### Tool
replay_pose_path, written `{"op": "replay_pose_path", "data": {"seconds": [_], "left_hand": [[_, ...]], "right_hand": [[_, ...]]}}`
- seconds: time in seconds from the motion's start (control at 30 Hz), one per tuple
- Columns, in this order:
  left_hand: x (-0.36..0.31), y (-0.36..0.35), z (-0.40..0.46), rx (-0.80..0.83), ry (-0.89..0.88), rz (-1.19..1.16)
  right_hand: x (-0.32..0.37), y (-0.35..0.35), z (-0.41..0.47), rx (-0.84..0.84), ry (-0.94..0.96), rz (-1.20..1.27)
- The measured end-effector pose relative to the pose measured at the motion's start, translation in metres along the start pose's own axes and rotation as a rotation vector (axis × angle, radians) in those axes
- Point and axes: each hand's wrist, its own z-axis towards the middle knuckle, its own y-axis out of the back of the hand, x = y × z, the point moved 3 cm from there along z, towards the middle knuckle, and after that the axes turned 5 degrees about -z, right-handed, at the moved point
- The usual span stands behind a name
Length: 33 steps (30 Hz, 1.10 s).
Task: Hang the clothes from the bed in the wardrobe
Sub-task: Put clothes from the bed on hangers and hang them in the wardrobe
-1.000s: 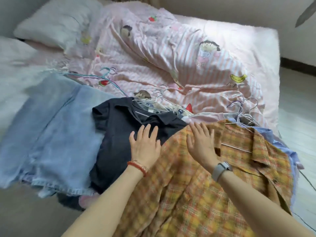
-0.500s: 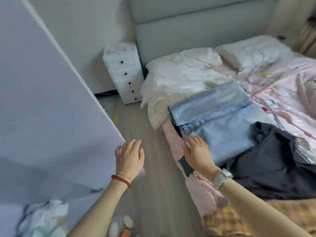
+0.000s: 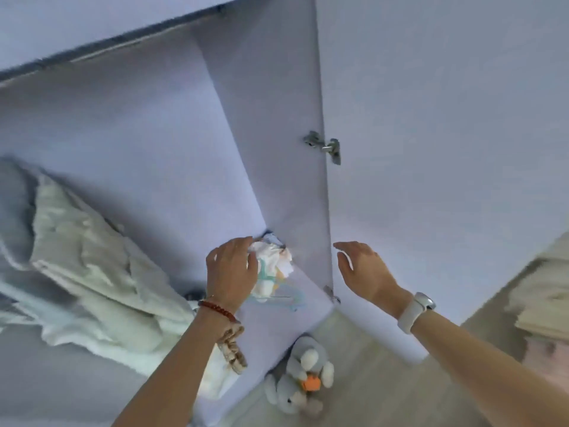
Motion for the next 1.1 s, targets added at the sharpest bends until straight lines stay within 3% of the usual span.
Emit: {"op": "replay_pose_path", "data": {"seconds": [0.27,0.47,0.6,0.7,0.83,0.9,1.1], "left_hand": [[0.114,0.115,-0.036,-0.297,0.351,0.097],[0.209,0.191,-0.055,-0.537,0.517,0.133],[0.259,0.208,-0.047,-0.542,0.556,0.061],[0.285,0.205,-0.038,-0.482,0.567,0.002],[0.302,0.197,-0.033,-0.461,0.54,-0.047],[0.306,0.193,-0.034,-0.488,0.539,-0.057],[0.311,0.192,-0.035,-0.591,0.553,-0.112]], "right_hand": [[0.172,-0.058,0.063,0.167,0.416,0.171],[0.318,-0.089,0.087,0.263,0.576,0.385],[0.411,-0.101,0.099,0.321,0.621,0.456],[0.465,-0.109,0.105,0.472,0.515,0.576],[0.506,-0.117,0.11,0.888,0.039,1.025],[0.51,-0.119,0.122,0.833,-0.009,0.992],[0.498,-0.114,0.167,0.329,0.127,0.824]]}}
